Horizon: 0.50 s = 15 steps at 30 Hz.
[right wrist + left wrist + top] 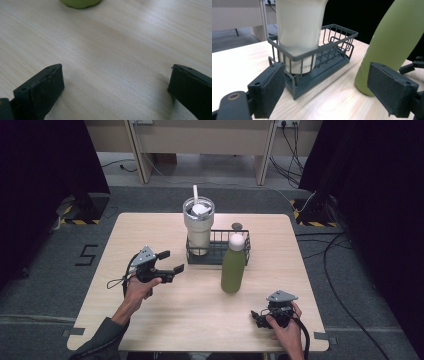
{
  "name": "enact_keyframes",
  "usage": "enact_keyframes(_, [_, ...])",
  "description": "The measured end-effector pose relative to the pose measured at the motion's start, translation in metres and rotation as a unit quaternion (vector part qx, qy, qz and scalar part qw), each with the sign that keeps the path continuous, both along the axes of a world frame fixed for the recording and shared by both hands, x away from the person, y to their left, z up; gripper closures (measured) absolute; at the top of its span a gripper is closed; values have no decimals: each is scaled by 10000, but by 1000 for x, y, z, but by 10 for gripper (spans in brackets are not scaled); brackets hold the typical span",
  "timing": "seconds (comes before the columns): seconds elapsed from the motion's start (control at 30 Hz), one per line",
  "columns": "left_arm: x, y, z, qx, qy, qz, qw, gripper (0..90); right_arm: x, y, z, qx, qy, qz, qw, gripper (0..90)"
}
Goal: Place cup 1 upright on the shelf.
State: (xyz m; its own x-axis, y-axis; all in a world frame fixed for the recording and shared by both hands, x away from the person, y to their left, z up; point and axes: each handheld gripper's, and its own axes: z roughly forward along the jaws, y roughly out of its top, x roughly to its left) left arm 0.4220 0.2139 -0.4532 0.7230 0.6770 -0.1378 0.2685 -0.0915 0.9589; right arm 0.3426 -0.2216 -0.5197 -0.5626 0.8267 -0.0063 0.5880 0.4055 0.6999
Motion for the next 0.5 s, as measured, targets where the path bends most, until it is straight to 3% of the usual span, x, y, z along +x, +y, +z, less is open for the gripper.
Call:
enact_keyframes(0.27, [-12,7,-6,-10,103,-3,9999,148,0,0,0,0,-1,3,10000,5])
enact_keyframes(0.5, [-22,8,-16,121,170,-44,9998,148,0,0,0,0,-2,3,10000,5])
